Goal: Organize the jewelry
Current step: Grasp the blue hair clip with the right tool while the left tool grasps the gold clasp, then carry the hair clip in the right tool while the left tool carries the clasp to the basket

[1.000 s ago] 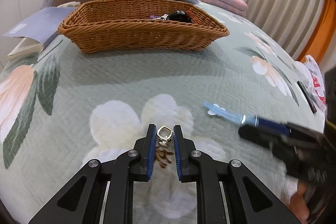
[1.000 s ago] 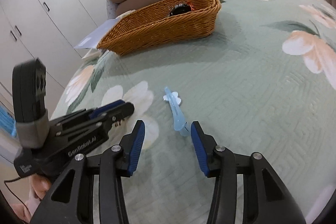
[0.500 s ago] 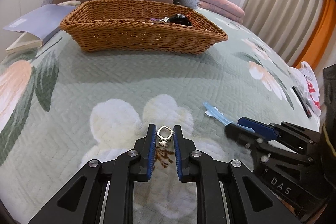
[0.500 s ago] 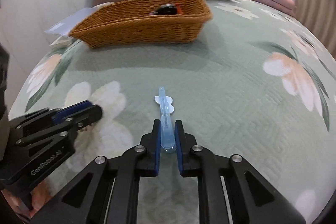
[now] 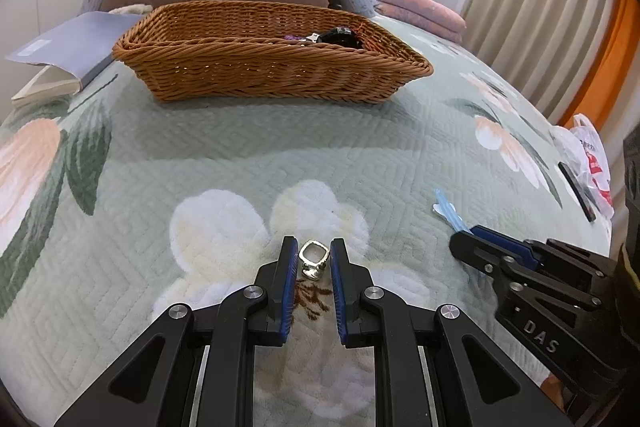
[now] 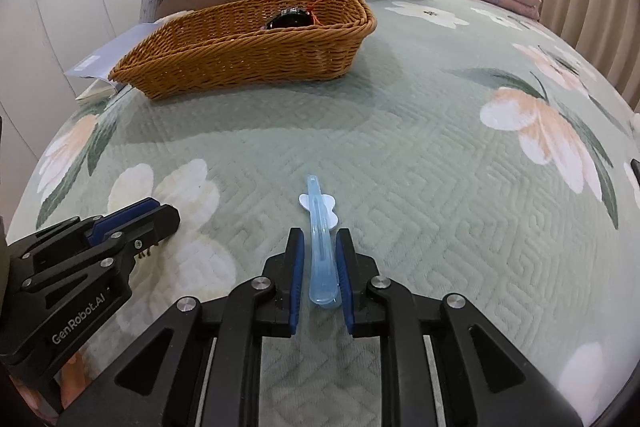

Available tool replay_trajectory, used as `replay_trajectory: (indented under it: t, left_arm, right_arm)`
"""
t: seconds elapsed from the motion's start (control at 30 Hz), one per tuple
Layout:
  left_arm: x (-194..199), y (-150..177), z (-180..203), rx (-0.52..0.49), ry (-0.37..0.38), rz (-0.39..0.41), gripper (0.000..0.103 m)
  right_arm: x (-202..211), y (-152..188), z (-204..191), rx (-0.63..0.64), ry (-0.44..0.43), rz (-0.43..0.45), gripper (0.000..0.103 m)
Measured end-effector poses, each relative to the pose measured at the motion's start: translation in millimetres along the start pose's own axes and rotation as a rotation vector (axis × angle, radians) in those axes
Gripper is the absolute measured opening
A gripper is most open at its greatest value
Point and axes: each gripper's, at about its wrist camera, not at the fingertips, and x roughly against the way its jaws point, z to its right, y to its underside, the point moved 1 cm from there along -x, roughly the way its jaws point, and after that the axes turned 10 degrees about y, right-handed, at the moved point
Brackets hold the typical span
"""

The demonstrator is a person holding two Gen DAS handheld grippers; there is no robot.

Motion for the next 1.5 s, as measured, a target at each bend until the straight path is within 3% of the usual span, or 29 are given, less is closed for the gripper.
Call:
replay_trajectory:
  t: [0.3,0.57,0.67,0.8,1.2,1.5]
  left_arm:
    - [2,1,3,-0.011,0.002,0.019,0.016]
    - [29,-3,2,-0.012,0.089,0.097,0.016]
    - [38,-7,-1,-0.001,0.177,0.092,0.016]
    - [53,-17,-5,-0.032,0.168,0.122,0.016]
    - [87,-101,-29,-0.100,0.086,0.249,0.016]
    - [44,-174,-65,-0.030,0.053,0.249,0.016]
  right_arm:
    - [6,4,14,-0.063,-0.074,0.029,0.015]
    - [19,1,24,-0.107,-0.148,0.075,0.015]
    - [20,-4,28,-0.130,-0.183,0.073,0.015]
    - [26,-16,28,-0.145,-0.218,0.086,0.015]
    - [41,-119,-14,-0.059,-0.185,0.214,0.015]
    - [-30,-203,-44,-0.112,-0.166,0.148,0.015]
